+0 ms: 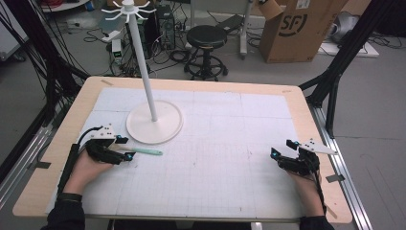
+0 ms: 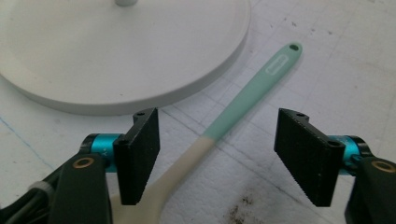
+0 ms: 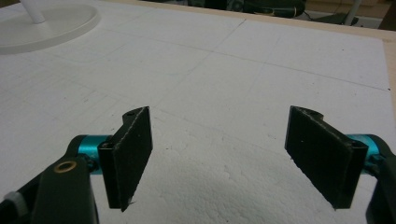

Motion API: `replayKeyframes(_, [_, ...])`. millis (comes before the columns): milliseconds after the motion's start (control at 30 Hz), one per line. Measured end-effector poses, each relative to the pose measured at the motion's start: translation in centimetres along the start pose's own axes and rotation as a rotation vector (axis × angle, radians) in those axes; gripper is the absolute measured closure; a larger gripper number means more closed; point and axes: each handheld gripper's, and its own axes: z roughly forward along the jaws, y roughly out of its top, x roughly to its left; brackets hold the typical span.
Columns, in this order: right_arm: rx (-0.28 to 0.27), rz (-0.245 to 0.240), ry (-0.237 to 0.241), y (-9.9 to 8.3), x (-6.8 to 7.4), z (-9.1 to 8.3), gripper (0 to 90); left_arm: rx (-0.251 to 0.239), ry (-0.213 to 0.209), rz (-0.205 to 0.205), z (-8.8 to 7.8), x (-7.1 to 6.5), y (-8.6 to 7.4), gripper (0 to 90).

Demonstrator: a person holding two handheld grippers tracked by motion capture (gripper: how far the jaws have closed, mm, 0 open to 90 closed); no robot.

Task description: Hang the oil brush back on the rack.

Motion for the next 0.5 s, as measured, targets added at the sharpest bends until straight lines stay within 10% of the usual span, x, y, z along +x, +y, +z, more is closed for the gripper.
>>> replayKeyframes(500, [0.004,0.004,0.006,-0.02,0.02,0.03,22.7,0.034,-0.001,0.057,-0.08,-0.14,-0.16,72.9])
